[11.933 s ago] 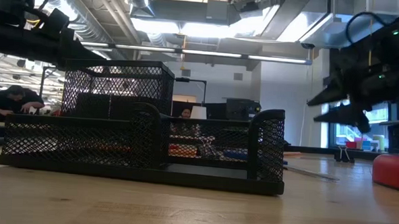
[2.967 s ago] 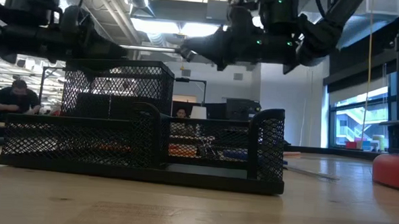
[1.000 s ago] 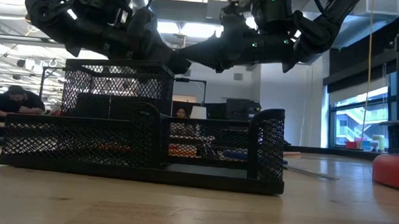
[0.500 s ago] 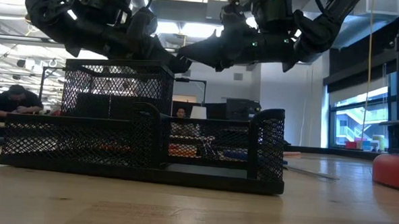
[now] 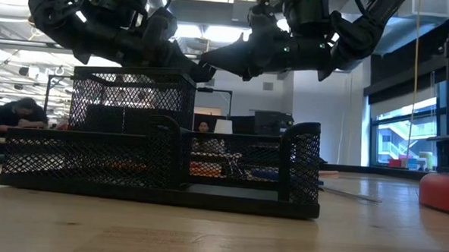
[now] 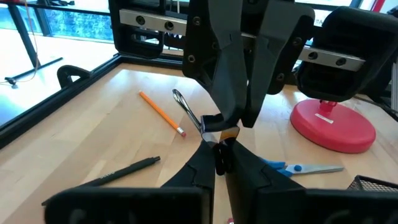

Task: Pick and place office supplies into organizer
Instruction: Put the right black clip binder into the desk organizer

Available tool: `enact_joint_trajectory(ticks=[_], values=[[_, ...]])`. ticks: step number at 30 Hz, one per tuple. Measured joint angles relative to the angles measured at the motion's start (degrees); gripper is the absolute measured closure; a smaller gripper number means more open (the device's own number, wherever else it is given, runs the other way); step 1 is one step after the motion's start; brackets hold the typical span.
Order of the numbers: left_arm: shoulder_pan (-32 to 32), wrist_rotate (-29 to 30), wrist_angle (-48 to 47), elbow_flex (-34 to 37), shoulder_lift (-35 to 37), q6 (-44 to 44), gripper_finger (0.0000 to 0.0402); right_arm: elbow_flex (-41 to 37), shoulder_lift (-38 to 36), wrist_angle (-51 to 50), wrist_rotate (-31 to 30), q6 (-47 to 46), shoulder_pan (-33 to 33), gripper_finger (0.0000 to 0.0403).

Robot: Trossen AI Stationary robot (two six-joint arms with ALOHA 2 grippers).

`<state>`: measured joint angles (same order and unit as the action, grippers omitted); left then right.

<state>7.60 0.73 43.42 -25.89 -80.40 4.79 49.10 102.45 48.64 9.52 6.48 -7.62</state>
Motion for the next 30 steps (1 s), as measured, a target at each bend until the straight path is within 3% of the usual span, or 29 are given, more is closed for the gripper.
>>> enact_joint_trajectory(ticks=[7,19,26,30], values=[[0.0,-0.2,0.0,0.0,0.0,-0.4,0.0389,0.0,0.0,-0.1,1.4,0.4,0.0,0.0361],[0.0,-0.2,0.3,0.0,0.1,-1.2,0.0389,0.0,-0.1,-0.3,1.5,3.1,0.0,0.0223],[0.0,-4.2,0.1,0.0,0.1,-1.2,0.0389,-1.1,-4.6,-0.6,-1.0,5.4,0.1,0.0203],[-0.1,-9.4,-2.7,0.0,1.6,-1.2,0.0389,-2.6,-8.3,-0.4,-8.4,5.6,0.7,0.0202]])
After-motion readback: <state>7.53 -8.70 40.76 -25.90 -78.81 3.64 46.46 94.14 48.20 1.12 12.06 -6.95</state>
